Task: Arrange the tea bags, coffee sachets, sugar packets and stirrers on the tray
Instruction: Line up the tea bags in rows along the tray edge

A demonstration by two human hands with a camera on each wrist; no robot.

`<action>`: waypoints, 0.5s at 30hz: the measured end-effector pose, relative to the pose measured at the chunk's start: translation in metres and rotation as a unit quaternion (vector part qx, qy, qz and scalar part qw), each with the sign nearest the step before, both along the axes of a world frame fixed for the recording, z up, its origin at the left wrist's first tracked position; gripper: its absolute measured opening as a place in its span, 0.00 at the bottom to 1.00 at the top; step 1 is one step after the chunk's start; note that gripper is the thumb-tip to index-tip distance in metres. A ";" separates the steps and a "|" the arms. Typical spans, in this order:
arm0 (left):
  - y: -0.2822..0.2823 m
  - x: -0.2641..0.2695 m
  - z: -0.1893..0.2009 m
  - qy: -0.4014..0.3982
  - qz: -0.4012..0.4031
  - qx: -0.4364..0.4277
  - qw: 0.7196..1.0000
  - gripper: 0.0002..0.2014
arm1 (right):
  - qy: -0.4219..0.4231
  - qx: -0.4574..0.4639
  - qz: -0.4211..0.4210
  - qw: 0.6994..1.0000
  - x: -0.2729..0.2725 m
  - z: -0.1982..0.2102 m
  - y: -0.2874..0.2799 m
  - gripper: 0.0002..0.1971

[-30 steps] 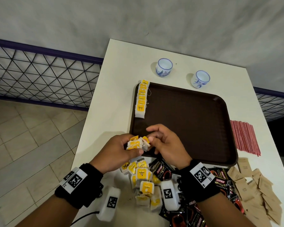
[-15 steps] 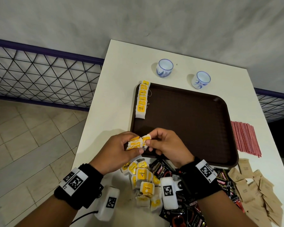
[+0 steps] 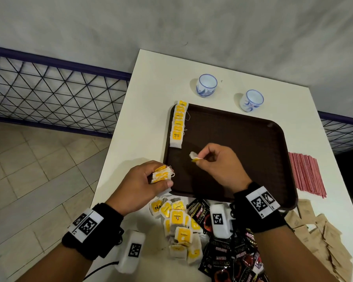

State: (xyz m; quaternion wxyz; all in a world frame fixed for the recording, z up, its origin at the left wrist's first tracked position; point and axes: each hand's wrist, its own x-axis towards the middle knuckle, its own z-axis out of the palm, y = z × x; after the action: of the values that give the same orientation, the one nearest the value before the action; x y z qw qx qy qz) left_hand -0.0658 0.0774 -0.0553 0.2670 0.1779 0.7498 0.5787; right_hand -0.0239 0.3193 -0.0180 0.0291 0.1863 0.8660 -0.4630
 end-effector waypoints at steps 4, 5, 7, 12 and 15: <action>-0.002 0.000 -0.002 -0.007 0.004 -0.016 1.000 0.09 | -0.023 -0.028 0.020 0.999 -0.014 -0.005 0.011 0.06; -0.003 0.000 -0.003 -0.010 0.005 -0.018 1.000 0.10 | -0.034 -0.031 0.025 0.999 -0.017 -0.005 0.011 0.06; -0.003 0.000 -0.005 -0.016 0.005 -0.021 1.000 0.10 | -0.057 -0.032 0.035 0.997 -0.023 -0.006 0.008 0.05; -0.002 0.000 -0.007 -0.026 0.007 -0.023 0.999 0.09 | -0.068 -0.095 0.038 0.992 -0.041 -0.010 -0.004 0.05; -0.003 0.001 -0.007 -0.036 0.010 -0.017 0.999 0.09 | -0.084 -0.124 0.039 0.988 -0.053 -0.014 -0.008 0.05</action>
State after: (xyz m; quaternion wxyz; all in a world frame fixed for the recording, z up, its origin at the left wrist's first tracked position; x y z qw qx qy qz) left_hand -0.0649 0.0746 -0.0628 0.2912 0.1452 0.7510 0.5745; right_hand -0.0765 0.3114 -0.0319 0.1425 0.1853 0.8033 -0.5477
